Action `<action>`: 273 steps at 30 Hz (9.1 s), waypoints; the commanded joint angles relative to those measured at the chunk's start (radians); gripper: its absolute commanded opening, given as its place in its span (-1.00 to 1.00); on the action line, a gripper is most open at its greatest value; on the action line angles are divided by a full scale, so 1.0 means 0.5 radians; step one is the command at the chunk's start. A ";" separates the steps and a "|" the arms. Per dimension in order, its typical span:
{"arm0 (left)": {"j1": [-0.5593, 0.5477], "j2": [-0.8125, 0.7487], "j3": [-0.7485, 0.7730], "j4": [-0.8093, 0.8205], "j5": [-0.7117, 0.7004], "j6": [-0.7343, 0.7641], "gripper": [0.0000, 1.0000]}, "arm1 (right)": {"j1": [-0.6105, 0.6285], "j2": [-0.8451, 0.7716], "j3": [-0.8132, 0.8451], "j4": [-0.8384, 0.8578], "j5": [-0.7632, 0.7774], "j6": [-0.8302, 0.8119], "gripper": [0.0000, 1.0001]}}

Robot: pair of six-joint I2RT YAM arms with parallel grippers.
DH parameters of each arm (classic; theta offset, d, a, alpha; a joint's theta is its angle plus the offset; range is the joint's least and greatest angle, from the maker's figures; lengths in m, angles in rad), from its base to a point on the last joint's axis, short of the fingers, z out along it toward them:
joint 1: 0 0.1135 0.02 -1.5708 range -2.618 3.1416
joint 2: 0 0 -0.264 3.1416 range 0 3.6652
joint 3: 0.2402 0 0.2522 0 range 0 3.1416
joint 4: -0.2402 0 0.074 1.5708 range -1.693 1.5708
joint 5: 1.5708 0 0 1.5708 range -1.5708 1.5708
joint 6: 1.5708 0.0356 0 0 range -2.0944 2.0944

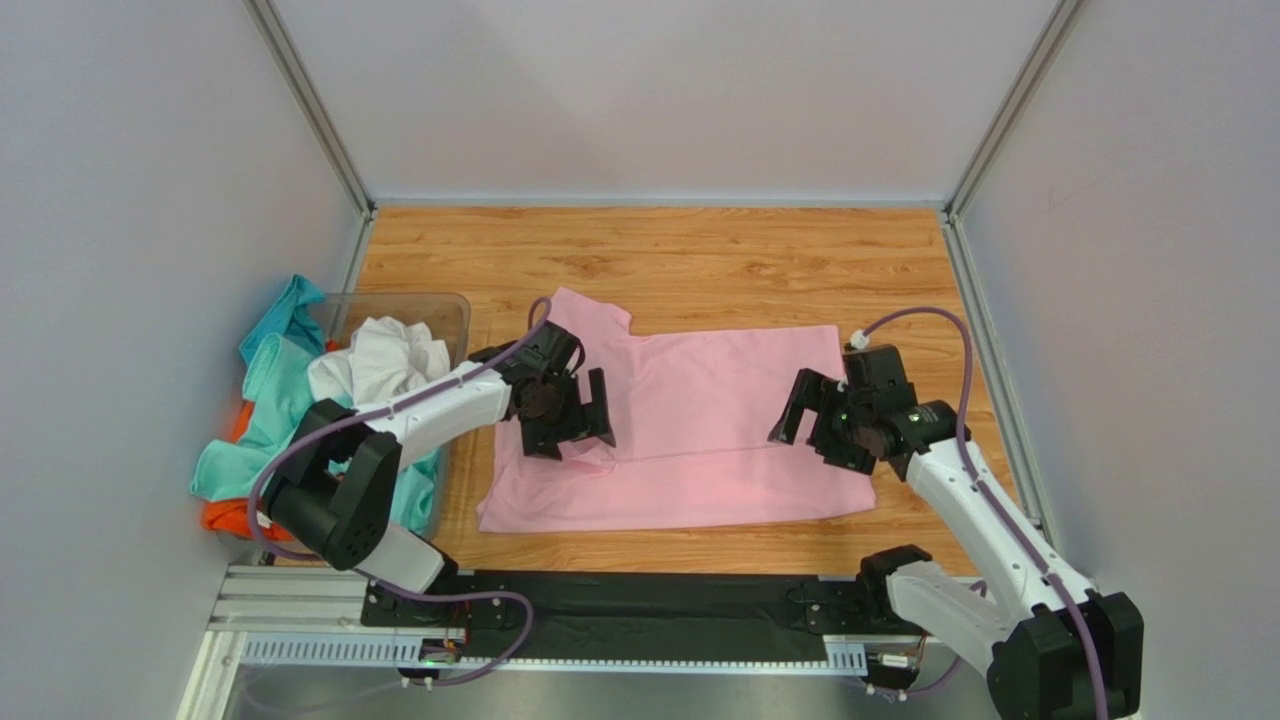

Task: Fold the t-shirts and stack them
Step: Fold the tshirt

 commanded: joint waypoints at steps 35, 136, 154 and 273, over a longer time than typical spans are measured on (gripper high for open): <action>-0.034 0.113 0.299 -0.045 -0.057 0.143 0.99 | 0.007 0.068 0.019 0.131 0.043 -0.028 1.00; 0.515 2.101 2.922 -0.733 -0.499 0.818 -0.46 | -0.395 1.124 0.878 0.223 0.374 -0.280 1.00; 0.485 1.565 2.576 -0.530 -0.610 0.797 -1.00 | -0.453 1.504 1.255 0.198 0.484 -0.252 1.00; -0.055 -0.505 -0.048 0.243 0.175 0.106 0.99 | -0.487 0.488 0.240 0.278 -0.267 -0.412 1.00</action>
